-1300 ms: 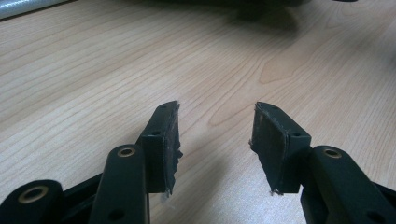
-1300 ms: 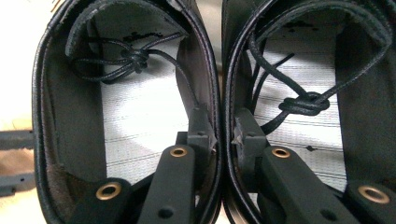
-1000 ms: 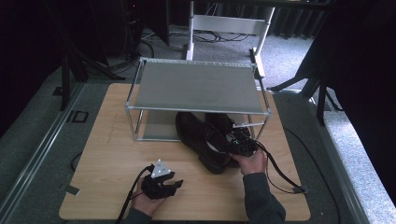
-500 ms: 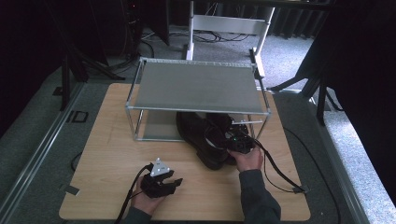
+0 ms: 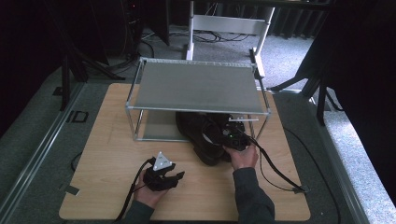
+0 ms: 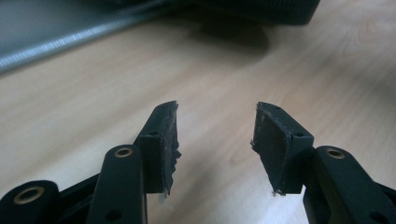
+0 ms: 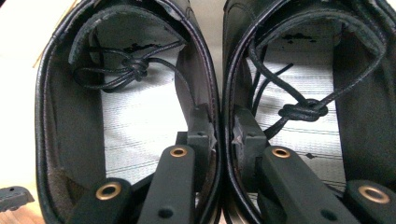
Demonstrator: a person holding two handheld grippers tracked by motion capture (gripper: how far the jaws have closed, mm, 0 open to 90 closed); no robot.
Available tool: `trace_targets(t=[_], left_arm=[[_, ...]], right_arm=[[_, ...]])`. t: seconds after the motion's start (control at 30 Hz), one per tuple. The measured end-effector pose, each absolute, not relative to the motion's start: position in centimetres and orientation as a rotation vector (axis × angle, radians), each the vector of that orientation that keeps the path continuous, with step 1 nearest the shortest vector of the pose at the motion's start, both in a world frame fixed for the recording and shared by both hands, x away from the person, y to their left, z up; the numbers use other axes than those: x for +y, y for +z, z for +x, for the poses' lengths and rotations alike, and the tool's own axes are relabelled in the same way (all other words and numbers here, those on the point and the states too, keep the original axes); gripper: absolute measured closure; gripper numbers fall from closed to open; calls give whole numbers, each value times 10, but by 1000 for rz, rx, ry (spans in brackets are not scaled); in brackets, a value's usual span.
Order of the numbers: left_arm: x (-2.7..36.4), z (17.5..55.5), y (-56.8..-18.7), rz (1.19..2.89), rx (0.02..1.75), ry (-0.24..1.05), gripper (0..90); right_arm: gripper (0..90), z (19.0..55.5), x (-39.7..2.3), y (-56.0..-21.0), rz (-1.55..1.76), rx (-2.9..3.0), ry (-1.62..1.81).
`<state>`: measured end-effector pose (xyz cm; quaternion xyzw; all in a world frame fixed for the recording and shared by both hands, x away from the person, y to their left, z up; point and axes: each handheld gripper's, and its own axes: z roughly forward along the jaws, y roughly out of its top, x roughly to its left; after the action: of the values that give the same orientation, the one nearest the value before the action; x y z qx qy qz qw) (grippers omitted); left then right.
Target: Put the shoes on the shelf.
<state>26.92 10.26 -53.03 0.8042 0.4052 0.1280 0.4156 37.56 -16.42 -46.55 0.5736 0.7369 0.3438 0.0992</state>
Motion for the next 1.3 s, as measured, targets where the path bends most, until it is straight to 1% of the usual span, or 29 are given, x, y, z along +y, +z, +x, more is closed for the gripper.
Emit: trace_targets(t=[0.3,0.47,1.03,1.13,1.3], left_arm=[[94,294,-522,1991,1051,366,506],[81,309,-518,1979,1075,387,512],[45,326,-513,1998,1015,378,537],[38,331,-514,2023,998,379,544],[34,337,-517,2030,1002,371,557]], right_arm=[[802,380,-161,-472,1710,2133,991],[802,381,-159,-474,1722,2111,990],[801,390,-158,-477,1757,1996,1014],[801,391,-157,-478,1765,1965,1028],[800,393,-156,-480,1761,1939,1057]])
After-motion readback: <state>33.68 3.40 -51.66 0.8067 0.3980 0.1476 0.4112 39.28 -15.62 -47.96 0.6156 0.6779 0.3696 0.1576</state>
